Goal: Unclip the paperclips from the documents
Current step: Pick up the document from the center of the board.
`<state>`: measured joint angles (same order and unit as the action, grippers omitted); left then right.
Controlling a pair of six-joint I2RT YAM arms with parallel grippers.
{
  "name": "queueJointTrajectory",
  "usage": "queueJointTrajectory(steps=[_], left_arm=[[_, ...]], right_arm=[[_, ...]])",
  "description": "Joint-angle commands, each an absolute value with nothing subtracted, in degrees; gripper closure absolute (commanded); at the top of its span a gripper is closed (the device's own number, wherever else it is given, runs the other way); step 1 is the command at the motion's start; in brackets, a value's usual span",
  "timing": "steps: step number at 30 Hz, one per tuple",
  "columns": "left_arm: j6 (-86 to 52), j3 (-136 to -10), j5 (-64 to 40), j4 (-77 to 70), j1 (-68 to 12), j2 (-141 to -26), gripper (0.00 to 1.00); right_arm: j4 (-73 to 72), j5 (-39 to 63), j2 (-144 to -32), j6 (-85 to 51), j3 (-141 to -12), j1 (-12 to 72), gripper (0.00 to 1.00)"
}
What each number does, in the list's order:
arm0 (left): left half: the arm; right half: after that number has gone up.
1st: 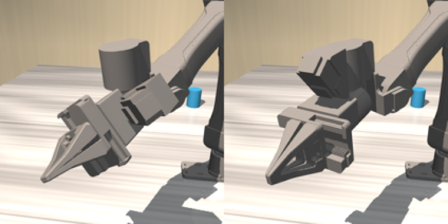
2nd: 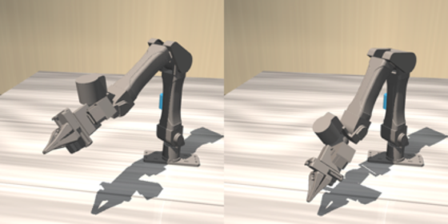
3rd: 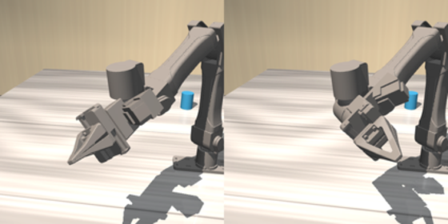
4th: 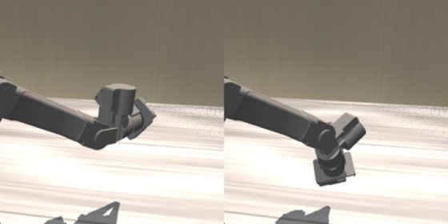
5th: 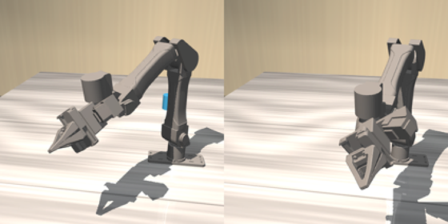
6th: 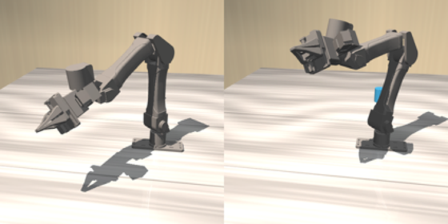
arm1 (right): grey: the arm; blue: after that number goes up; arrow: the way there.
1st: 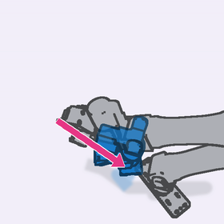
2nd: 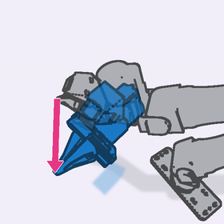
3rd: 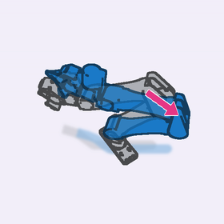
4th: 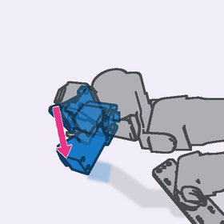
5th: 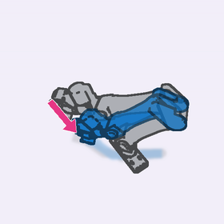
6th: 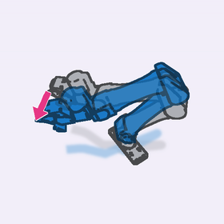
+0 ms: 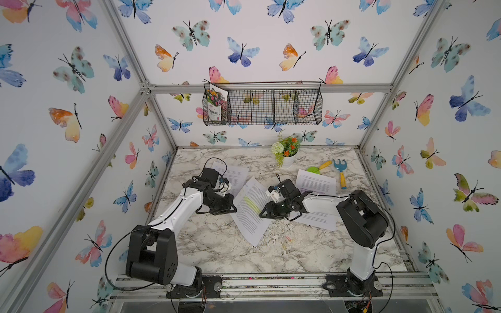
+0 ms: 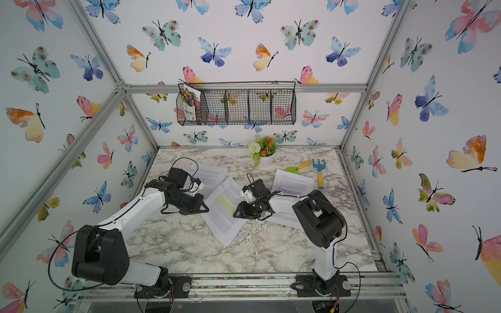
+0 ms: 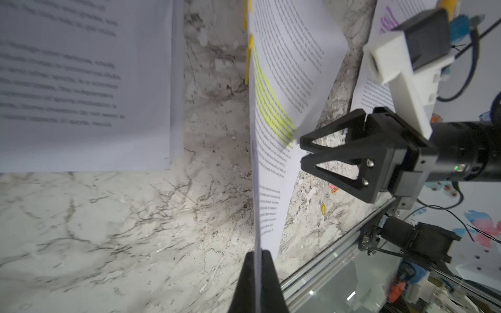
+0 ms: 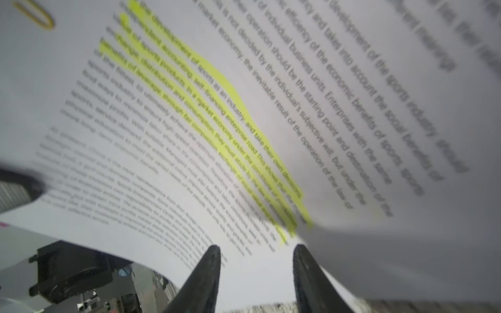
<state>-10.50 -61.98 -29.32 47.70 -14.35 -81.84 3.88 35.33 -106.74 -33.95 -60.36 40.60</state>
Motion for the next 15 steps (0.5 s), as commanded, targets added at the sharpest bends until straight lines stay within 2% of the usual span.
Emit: queueJointTrajectory(steps=[1, 8, 11, 15], left_arm=[[-6.7, -67.6, -18.9, 53.1, -15.8, -78.0, 1.00], [-5.8, -78.3, -10.8, 54.5, -16.4, -75.9, 1.00], [-6.2, -83.6, -8.7, 55.5, -17.1, -76.5, 1.00], [-8.1, -87.8, -12.0, 54.4, -17.1, -77.6, 1.00]], right_arm=[[2.2, 39.5, -101.6, -29.8, -60.4, 40.5, 0.43], [1.6, 44.6, -97.2, -26.7, -61.9, 38.4, 0.32], [-7.7, 45.9, -95.8, -35.0, -59.0, 37.7, 0.27], [-21.0, 49.6, -99.0, -56.1, -56.3, 38.0, 0.21]])
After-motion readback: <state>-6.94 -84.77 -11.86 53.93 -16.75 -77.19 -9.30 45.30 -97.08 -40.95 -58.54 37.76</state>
